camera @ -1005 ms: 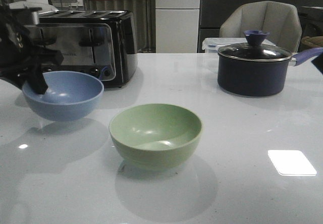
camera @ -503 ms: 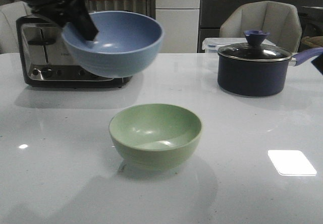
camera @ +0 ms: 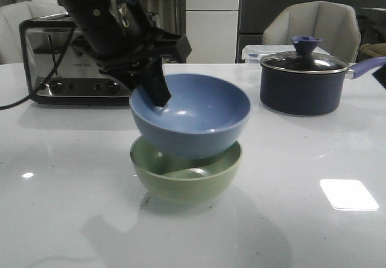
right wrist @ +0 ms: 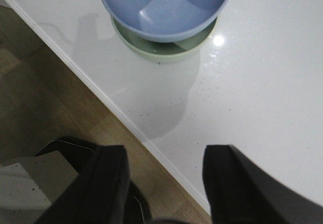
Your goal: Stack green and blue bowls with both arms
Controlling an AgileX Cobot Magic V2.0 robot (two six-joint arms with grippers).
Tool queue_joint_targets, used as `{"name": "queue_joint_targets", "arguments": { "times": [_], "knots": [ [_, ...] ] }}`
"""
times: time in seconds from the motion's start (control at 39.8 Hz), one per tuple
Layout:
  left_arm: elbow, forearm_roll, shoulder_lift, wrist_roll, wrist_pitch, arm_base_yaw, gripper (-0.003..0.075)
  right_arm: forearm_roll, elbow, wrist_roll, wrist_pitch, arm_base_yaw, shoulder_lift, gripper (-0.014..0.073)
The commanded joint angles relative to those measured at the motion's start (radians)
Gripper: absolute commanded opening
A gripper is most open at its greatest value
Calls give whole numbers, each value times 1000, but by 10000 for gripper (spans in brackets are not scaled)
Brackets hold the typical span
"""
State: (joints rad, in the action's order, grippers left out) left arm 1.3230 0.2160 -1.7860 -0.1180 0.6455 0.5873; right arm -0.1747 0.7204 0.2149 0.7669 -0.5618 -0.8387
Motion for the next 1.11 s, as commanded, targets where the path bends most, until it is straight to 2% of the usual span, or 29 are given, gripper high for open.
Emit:
{"name": "queue_joint_targets", "arguments": {
  "times": [0.0,0.13,0.15,0.18,0.23,0.3,0.35,0.53,0.78,1.08],
  "knots": [
    [32,22,24,1,-55,2,97,1,24,9,-59,-1,1,453],
    [32,18,-4,1,-57,0,132,1,24,9,-59,-1,1,453],
    [32,18,-11,1,-57,-2,159,1,24,9,-59,-1,1,453],
    [32,20,-15,1,-57,-5,232,1,24,9,-59,-1,1,453],
    [32,20,-15,1,-53,-5,321,1,24,9,-59,-1,1,453],
    [32,22,-9,1,-53,-5,397,1,24,9,-59,-1,1,453],
    [33,22,4,1,-49,-5,420,1,24,9,-59,-1,1,453],
    [33,16,96,1,-21,-5,421,0,24,-14,-69,-1,1,453],
    [-3,-12,312,1,98,-3,421,3,23,-68,-65,2,2,453],
    [-261,-40,637,53,120,-3,421,50,17,-141,-4,2,59,453]
  ]
}}
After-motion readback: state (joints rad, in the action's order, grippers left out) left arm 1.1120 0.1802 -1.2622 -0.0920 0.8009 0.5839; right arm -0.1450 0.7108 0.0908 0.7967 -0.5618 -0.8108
